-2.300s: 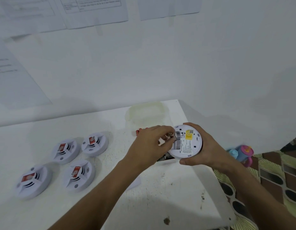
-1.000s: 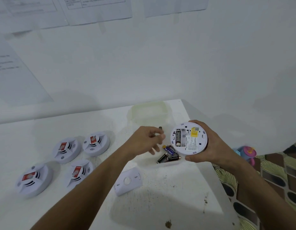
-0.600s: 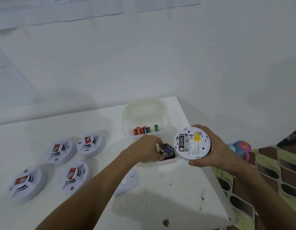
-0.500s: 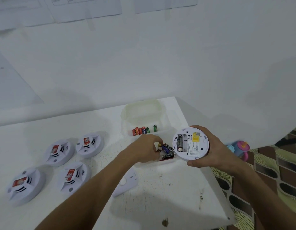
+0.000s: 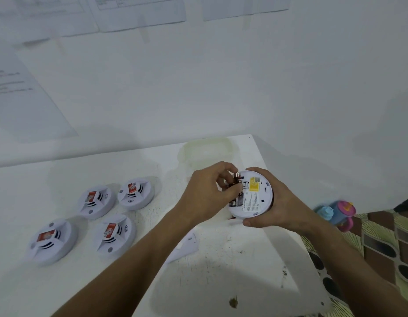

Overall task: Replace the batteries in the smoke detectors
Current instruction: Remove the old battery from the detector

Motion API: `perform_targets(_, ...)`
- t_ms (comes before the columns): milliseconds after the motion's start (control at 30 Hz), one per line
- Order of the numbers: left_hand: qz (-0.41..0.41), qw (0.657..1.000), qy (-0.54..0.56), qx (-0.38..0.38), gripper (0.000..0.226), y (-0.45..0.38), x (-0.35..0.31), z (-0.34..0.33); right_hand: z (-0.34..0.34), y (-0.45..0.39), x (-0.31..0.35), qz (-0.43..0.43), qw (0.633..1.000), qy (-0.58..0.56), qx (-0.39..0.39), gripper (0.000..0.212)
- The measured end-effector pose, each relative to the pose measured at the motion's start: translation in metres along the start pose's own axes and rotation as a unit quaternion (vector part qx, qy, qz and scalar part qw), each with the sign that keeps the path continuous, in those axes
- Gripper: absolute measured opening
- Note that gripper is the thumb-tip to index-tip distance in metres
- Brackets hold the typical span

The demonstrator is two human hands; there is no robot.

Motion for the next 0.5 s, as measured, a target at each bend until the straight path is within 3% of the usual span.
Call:
perform_targets(67, -0.006, 0.999, -0.032, 0.008, 0.029, 0.003, 0.005, 0.004, -0.006, -0.003, 0.002, 0.000, 1.000, -0.009, 0.011, 0.093)
perform_targets(233, -0.005, 0.992, -0.022, 0.122, 0.077, 0.017, 0.016, 0.012, -0.017, -0.009, 0.010, -0.002, 0.999, -0.034, 0.039, 0.094)
perform_targets(500, 0.018, 0.995, -0.002, 0.102, 0.079, 0.038, 0.032, 0.041, -0.053, -0.023, 0.020, 0.006, 0.995, -0.029, 0.097, 0.091)
Point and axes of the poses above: each hand's wrist, its own y-axis away from the middle knuckle, its own z-axis out of the back of the hand, x = y × z, the point moved 8 cm from there along -y, towards the middle knuckle, and after that the axes turned 3 degrees about -y, right-handed, at the moved point
